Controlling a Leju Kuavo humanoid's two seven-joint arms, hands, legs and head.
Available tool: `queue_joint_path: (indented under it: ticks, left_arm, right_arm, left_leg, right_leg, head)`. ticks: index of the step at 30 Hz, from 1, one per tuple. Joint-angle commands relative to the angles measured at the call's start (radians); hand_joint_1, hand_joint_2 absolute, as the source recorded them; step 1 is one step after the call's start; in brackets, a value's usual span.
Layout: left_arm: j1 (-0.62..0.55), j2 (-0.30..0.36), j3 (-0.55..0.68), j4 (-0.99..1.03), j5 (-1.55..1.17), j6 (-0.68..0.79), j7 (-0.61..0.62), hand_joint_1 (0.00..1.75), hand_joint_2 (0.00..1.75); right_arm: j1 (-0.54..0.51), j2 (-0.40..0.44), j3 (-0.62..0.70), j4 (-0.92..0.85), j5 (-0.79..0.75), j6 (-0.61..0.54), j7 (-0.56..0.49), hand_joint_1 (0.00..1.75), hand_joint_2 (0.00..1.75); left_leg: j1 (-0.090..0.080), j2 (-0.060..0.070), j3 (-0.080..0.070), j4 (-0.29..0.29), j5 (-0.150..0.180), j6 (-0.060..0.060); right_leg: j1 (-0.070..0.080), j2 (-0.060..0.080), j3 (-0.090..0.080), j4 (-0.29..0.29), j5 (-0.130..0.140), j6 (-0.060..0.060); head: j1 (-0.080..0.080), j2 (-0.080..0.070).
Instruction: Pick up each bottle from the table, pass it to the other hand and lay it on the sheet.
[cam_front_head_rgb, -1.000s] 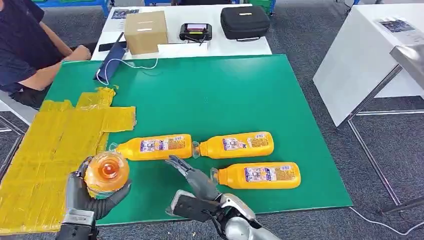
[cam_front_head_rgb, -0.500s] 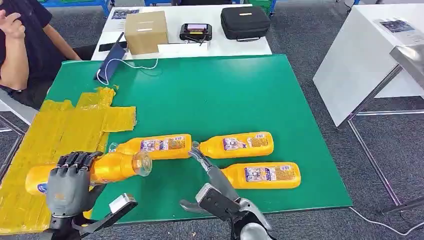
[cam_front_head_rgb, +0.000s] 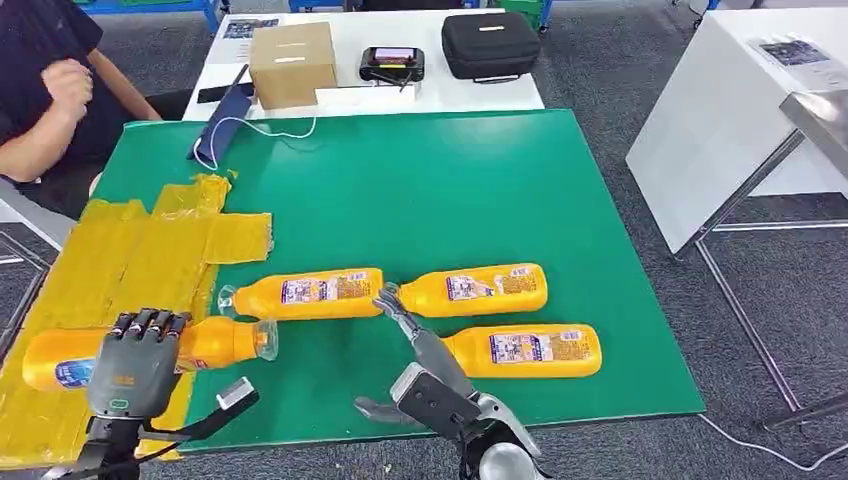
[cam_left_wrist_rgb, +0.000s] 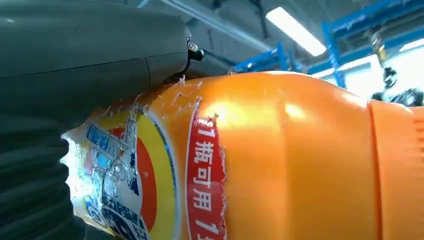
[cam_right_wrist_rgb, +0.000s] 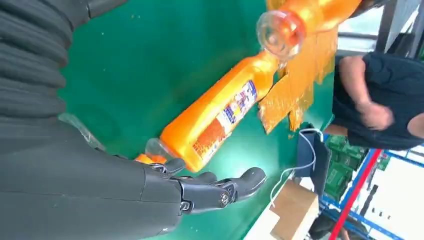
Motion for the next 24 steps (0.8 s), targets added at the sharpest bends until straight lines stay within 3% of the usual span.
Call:
queue_joint_path:
  ticks: [1,6,16,17,18,24]
  left_arm:
    - [-0.058,-0.026,0.047,0.375,0.019,-0.04,-0.165,1.75,1.75]
    - [-0.048,-0.012,0.163,0.425,0.082,-0.112,-0.303,1.75,1.75]
    - [-0.001,0.078,0.166,0.393,0.419,-0.282,-0.506,1.75,1.75]
    - [0.003,0.084,0.156,0.392,0.407,-0.256,-0.51,0.37,1.75]
    - [-0.004,0.073,0.16,0.41,0.416,-0.28,-0.484,0.0,0.0]
    - [0.007,0.056,0.168,0.381,0.438,-0.23,-0.499,0.0,0.0]
  right_arm:
    - [-0.046,-0.01,0.007,0.019,-0.011,0.014,0.002,0.0,1.75]
    - [-0.055,-0.008,0.014,0.04,-0.015,0.017,0.0,0.0,1.75]
    - [-0.099,-0.003,0.03,0.095,-0.043,0.027,-0.018,0.0,1.75]
    - [-0.104,-0.002,0.032,0.099,-0.047,0.028,-0.019,0.0,1.75]
    - [-0.104,-0.002,0.033,0.1,-0.048,0.028,-0.019,0.0,1.75]
    - [-0.104,-0.008,0.038,0.094,-0.041,0.022,-0.021,0.0,1.75]
  left_leg:
    - [0.0,-0.001,0.004,-0.002,0.0,-0.001]
    - [0.001,-0.001,0.003,-0.002,0.0,-0.001]
    - [0.001,0.003,0.005,-0.002,-0.001,-0.001]
    - [0.001,0.003,0.007,-0.002,-0.001,-0.001]
    - [0.001,0.003,0.007,-0.002,-0.001,-0.001]
    - [0.001,0.002,0.008,-0.002,-0.001,-0.001]
  right_leg:
    - [-0.001,0.006,0.003,-0.001,0.0,-0.001]
    - [0.001,0.006,0.003,-0.001,0.0,-0.001]
    - [0.001,0.008,0.005,0.0,0.0,-0.001]
    - [0.001,0.012,0.005,-0.001,0.0,-0.002]
    - [0.001,0.009,0.006,-0.001,0.0,-0.002]
    - [0.0,0.009,0.007,-0.001,0.0,-0.001]
  head:
    - [-0.001,0.0]
    - [0.0,0.0]
    - [0.0,0.0]
    - [0.0,0.0]
    - [0.0,0.0]
    - [0.0,0.0]
